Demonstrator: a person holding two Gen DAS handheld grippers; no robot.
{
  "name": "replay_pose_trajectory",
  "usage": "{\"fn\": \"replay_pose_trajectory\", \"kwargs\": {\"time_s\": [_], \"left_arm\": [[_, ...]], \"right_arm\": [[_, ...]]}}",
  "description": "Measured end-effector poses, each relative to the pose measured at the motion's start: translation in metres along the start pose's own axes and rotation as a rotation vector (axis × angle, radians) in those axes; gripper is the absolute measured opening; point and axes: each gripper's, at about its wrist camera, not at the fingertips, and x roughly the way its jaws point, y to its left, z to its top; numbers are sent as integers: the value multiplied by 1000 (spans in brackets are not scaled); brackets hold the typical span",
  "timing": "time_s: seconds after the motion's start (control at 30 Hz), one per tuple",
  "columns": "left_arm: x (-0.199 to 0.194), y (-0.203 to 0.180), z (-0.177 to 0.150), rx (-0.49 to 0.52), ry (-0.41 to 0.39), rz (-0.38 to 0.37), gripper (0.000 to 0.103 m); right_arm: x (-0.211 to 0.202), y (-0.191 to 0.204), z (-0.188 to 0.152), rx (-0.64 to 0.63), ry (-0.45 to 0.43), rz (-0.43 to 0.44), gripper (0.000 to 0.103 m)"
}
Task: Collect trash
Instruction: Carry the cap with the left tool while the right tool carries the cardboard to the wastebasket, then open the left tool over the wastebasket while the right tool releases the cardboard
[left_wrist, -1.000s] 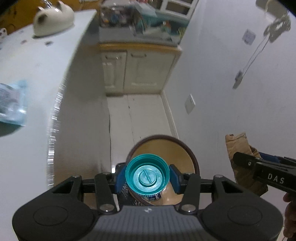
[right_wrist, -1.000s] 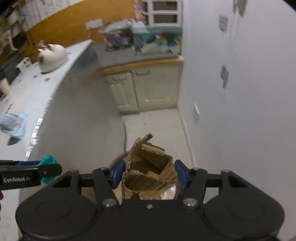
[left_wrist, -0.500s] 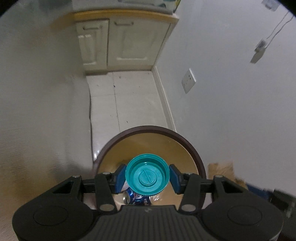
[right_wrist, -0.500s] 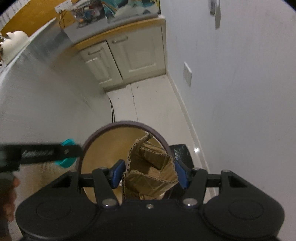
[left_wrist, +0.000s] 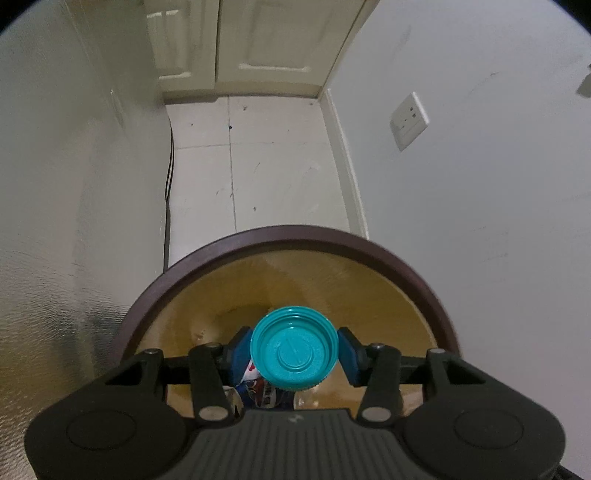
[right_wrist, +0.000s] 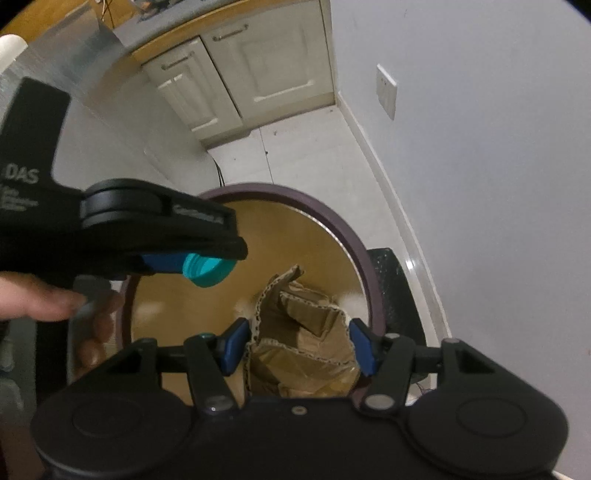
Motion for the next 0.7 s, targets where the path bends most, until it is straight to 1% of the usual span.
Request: {"fn": "replay_pose_trajectory", "kwargs": {"time_s": [0.23, 0.37, 0.5, 0.53, 0.6, 0.7], "left_arm": [[25, 9, 7, 20, -1, 21, 50], [32, 12, 7, 12, 9, -5, 50], [34, 13, 6, 6, 7, -9, 50], [36, 14, 7, -2, 9, -14, 50], [36, 16, 8, -15, 12, -25, 50], [37, 18, 8, -24, 15, -34, 50]], "right_arm": [[36, -5, -1, 26, 34, 7, 60], [62, -2, 2, 34, 70, 3, 61], [75, 14, 9, -53, 41, -4, 62], [79, 19, 11, -74, 38, -9, 64], [84, 28, 14, -131, 27, -49, 65], [86, 34, 12, -183, 16, -58, 70]]}}
